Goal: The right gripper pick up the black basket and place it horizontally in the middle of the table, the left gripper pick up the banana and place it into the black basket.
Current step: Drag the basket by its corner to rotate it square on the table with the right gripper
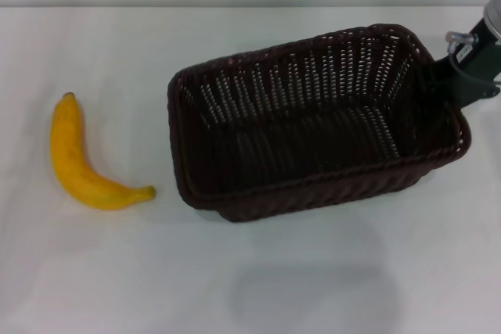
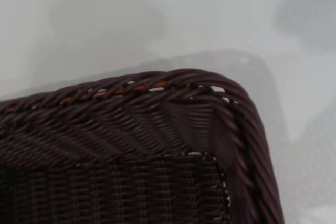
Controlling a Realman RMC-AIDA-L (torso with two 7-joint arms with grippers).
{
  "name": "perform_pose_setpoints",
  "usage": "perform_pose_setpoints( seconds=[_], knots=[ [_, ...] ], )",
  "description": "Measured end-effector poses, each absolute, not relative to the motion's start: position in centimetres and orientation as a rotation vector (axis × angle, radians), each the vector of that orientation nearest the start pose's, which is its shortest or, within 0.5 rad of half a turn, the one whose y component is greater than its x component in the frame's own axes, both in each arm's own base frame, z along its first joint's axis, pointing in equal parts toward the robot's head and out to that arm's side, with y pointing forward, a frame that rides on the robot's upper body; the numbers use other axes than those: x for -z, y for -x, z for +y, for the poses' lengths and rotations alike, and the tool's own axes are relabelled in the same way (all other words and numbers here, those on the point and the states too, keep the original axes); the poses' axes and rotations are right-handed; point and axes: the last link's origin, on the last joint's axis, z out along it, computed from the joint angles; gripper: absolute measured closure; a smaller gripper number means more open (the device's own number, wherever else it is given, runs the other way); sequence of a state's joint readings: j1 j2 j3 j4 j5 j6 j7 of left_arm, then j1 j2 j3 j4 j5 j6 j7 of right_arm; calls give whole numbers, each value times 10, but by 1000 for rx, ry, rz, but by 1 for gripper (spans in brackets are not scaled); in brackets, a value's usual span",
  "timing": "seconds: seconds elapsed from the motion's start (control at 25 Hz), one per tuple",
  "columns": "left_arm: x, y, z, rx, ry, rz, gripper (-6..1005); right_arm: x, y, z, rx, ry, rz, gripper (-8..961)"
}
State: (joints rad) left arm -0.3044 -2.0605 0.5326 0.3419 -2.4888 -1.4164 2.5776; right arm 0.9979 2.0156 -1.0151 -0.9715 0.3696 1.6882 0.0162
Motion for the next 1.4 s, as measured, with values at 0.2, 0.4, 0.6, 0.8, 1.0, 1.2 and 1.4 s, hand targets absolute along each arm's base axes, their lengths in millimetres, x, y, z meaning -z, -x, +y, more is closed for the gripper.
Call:
perform_pose_setpoints(
  seconds=[0.2,0.4,0.6,0.8,1.0,1.2,1.4],
  knots=[
    [-138,361,305,909,1186,-323,121,-33,-154,404,378,1976,1856,825],
    [-139,357,314,889,1197,-309,121,-22,-152,399,381,1978,1861,836],
    [-140,356,319,881,1206,-312,122,-17,-152,399,379,1974,1842,838],
    [-140,356,320,881,1207,-311,122,-18,-154,399,396,1985,1815,822],
    [-141,355,320,884,1203,-308,122,-25,-161,400,374,1967,1834,794],
    [-141,355,320,886,1204,-309,122,-32,-162,398,371,1984,1842,766],
    [-139,355,320,891,1206,-314,122,-42,-152,394,376,2000,1810,698]
  ],
)
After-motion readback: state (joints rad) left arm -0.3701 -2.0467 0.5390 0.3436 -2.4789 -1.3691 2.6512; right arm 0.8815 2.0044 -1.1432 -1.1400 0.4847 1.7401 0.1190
